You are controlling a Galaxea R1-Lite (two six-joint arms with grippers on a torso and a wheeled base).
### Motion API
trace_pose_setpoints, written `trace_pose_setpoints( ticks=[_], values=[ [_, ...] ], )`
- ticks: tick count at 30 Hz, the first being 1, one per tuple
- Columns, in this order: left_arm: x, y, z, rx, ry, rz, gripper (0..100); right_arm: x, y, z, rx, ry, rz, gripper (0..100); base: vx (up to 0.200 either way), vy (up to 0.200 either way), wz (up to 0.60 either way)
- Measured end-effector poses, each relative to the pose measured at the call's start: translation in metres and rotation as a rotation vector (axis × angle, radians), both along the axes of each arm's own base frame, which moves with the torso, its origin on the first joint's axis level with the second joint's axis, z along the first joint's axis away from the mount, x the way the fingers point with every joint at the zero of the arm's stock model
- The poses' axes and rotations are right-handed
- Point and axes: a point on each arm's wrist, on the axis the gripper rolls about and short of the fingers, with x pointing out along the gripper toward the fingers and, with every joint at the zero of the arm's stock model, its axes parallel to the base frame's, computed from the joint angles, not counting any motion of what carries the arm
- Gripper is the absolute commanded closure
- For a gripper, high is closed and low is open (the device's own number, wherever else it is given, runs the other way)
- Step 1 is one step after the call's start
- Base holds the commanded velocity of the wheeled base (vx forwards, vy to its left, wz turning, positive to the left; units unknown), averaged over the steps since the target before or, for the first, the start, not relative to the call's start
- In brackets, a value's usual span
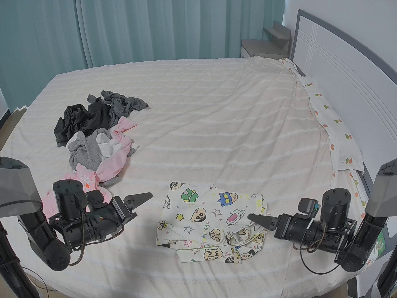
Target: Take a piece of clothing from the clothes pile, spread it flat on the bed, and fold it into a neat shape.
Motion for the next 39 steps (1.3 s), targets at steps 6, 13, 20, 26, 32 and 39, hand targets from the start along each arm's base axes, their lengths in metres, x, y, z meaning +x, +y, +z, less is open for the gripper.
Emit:
trace_pose_setpoints(
  ticks=[6,13,20,26,32,39],
  values=[
    [-0.004,0.007,-0.033,-0.006,0.105,-0.023,0,-0.014,0.032,-0.006,-0.054,-0.021,0.09,0,0.0,0.0,0.0],
    [-0.007,0.009,-0.051,0.013,0.187,-0.025,0,-0.022,0.04,-0.017,-0.092,0.005,0.124,0,0.0,0.0,0.0],
    [-0.007,0.009,-0.056,0.019,0.207,-0.024,0,-0.019,0.045,-0.025,-0.086,-0.005,0.128,0,0.0,0.0,0.0],
    [-0.007,0.009,-0.058,0.021,0.21,-0.024,0,-0.013,0.048,-0.037,-0.11,-0.015,0.121,0,0.0,0.0,0.0],
    [-0.007,0.009,-0.059,0.024,0.214,-0.021,0,-0.004,0.052,-0.05,-0.151,-0.026,0.1,0,0.0,0.0,0.0],
    [-0.007,0.009,-0.059,0.024,0.216,-0.022,0,0.01,0.051,-0.058,-0.201,-0.053,0.078,0,0.0,0.0,0.0]
  ],
)
